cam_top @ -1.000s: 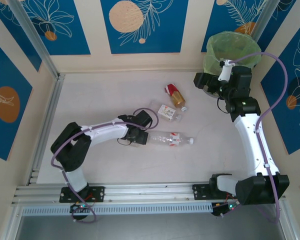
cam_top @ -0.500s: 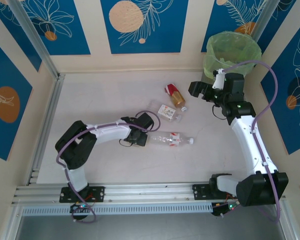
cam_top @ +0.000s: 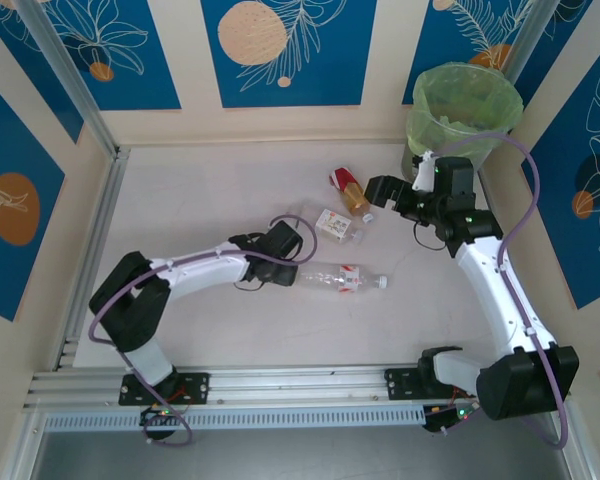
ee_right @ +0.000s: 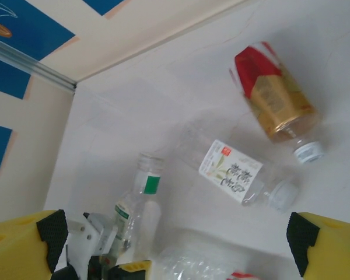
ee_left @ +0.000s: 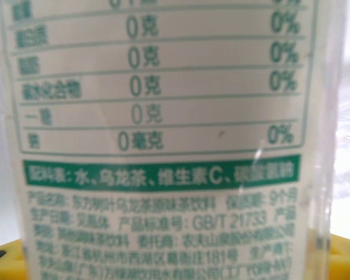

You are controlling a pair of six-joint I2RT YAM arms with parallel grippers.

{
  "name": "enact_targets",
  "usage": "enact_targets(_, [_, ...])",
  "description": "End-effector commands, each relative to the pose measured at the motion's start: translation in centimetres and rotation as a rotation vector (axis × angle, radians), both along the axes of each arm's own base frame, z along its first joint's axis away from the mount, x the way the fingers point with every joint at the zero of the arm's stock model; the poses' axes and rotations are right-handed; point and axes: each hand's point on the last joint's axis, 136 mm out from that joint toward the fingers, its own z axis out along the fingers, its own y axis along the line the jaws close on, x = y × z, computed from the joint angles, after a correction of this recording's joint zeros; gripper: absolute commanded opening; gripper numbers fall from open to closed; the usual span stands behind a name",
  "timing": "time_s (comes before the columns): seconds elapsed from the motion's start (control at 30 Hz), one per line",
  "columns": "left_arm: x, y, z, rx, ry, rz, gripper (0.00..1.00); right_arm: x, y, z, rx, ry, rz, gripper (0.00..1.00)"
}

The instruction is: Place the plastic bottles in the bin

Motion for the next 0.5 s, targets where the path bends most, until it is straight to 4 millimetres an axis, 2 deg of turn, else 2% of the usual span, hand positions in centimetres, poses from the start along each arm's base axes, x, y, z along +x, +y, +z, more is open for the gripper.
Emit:
enact_targets(0.0, [-0.2, -2.2, 2.0, -0.117, -0.066, -0.087, 0.47, -1.0, 3.5, -0.1, 0.224, 0.077, 0.085, 0.98])
enact_targets(0.1, [-0.2, -3.1, 3.0, -0.160, -0.097, -0.130, 0.47, -0.9, 5.3, -1.1, 0.277, 0.118, 0.104, 0.98])
enact_targets(0.47, [-1.5, -7.3, 5.4, -0.308, -0.148, -0.278, 0.47, 0.3, 7.5, -5.0, 0.246, 0.182, 0.111, 0.98])
